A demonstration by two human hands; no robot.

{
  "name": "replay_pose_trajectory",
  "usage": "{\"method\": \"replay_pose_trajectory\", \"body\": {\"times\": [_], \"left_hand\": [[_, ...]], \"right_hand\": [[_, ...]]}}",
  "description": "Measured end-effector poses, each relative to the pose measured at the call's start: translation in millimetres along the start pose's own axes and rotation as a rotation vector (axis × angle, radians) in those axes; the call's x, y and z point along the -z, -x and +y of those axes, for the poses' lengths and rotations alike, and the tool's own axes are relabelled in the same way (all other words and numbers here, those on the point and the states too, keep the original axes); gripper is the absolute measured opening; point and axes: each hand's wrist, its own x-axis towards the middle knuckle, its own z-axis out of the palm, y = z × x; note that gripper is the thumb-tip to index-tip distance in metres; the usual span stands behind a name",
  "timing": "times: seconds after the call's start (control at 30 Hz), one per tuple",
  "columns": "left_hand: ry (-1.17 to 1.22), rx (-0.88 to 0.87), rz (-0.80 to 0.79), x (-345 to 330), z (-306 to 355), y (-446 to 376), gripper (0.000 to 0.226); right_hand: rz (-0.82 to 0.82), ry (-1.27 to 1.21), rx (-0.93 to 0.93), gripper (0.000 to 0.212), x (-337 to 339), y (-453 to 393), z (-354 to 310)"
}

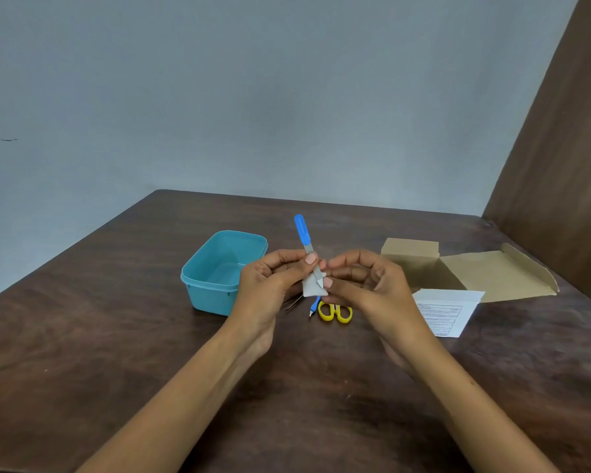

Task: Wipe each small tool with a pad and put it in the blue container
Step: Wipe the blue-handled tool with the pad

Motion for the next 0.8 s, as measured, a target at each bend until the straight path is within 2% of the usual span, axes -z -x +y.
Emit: {"method": "replay_pose_trajectory", "body": {"times": [0.17, 0.63, 0.8], "left_hand": [[-0.018, -0.022, -0.013, 1, -1, 0, 0.011], [-0.067, -0.105, 0.005, 0, 0, 3, 0.012], [-0.083, -0.131, 0.028, 3, -1, 1, 0.011]], "right_hand": [[-0.005, -0.058, -0.112, 0.023, 3, 1, -7], [-0.006, 0.039, -0.212, 0.024, 8, -1, -11], [0.023, -0.037, -0.198, 0.018, 10, -2, -11]]}}
